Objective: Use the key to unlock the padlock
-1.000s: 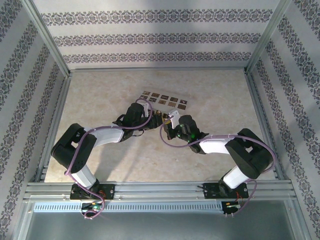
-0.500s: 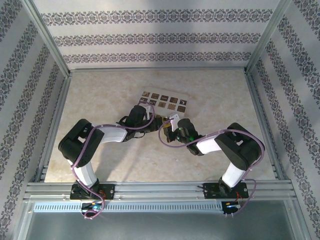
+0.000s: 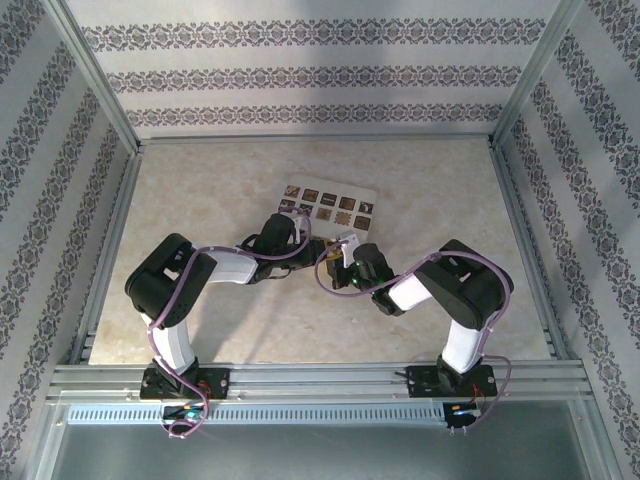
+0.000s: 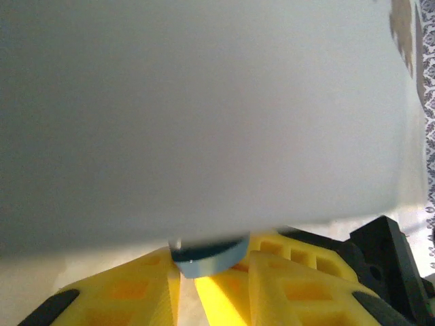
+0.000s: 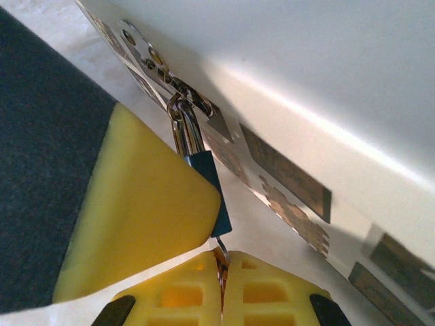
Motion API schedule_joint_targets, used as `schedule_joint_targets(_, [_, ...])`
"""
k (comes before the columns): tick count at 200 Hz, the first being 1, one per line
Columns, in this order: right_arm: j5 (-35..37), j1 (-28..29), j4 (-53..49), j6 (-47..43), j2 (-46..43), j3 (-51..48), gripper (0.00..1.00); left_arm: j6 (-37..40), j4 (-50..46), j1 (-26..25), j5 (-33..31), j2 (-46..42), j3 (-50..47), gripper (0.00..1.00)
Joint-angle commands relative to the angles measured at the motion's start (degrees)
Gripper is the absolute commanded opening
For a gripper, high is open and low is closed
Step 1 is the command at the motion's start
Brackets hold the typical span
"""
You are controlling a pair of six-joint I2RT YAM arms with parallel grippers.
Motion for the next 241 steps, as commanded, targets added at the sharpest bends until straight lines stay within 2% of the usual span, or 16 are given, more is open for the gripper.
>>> schedule_joint_targets(1, [0.9, 0.7, 6.2, 1.6, 1.0, 0.2, 0.00, -2.1, 4.4, -1.8, 7.2, 0.6, 0.6, 0.34])
schedule_joint_targets(95, [1.1, 0.7, 7.3, 3.0, 2.1, -0.4, 0.00, -1.7, 4.6, 0.5, 2.1, -7.5, -6.4, 0.51])
schedule_joint_targets(150, [0.7, 0.7, 7.2, 3.6, 1.4, -0.4, 0.00, 3.4, -1.0, 2.6, -4.0, -20.2, -11.8, 0.56])
schedule_joint_targets(206, [-0.9, 0.9, 6.4, 8.1, -0.3, -0.3, 0.00, 4.9, -3.8, 6.0, -9.1, -34.3, -16.9, 0.71])
schedule_joint_targets(241, [-1.5, 0.8, 5.0, 12.1, -1.8, -0.2, 0.00, 2.7, -0.6, 7.4, -10.3, -37.7, -20.3, 0.76])
